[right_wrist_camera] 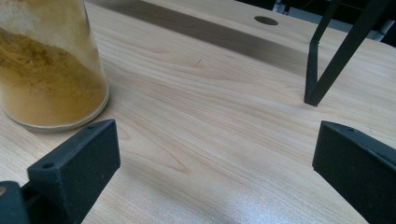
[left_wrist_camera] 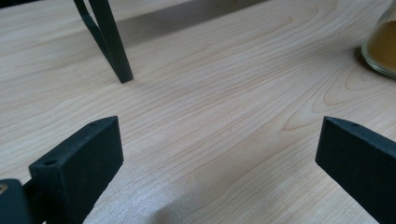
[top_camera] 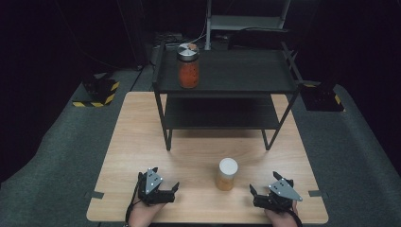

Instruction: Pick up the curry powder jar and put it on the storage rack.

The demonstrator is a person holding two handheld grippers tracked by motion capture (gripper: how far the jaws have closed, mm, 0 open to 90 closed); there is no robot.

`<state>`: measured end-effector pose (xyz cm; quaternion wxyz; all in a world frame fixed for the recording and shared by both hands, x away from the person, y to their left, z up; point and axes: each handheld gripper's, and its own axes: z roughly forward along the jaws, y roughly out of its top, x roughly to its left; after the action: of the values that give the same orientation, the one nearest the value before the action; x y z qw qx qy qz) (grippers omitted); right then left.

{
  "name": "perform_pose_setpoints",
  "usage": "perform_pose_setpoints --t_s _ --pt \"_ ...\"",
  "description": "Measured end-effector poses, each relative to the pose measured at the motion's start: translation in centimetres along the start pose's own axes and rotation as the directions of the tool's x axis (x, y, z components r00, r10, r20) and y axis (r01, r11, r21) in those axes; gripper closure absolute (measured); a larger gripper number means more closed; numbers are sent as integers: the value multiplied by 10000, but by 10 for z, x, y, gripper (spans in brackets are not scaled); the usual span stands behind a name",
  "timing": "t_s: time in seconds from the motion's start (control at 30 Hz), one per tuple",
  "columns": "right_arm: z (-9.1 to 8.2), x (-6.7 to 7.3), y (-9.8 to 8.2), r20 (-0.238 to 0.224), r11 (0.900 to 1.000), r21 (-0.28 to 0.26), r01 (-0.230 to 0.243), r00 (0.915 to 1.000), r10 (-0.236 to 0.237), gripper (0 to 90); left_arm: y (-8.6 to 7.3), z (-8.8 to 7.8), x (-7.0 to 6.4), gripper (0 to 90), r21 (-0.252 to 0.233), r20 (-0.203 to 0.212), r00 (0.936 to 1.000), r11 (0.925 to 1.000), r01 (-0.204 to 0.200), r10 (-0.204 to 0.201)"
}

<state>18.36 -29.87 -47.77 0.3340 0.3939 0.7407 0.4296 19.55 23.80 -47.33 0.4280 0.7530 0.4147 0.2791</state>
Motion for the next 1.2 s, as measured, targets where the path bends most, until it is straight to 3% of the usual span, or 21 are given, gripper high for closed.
perform_pose_setpoints --t_s 0.33,0.5,0.87,1.2 --pt "-3 -2 -2 -64 9999 -121 -76 10000 75 0 3 2 4 11 162 110 9998 9997 155 -157" --pt "-12 -2 1 -195 9981 -533 -303 9994 293 0 0 -1 -1 10 82 -39 10000 10000 -31 31" --pt "-22 4 10 -732 9930 -1179 -116 9973 29 0 3 -1 -4 10 284 -119 9996 9992 -265 269" --pt "-28 6 15 -1086 9863 -1612 -365 9939 190 0 5 0 -7 10 406 -157 9988 9981 -455 462"
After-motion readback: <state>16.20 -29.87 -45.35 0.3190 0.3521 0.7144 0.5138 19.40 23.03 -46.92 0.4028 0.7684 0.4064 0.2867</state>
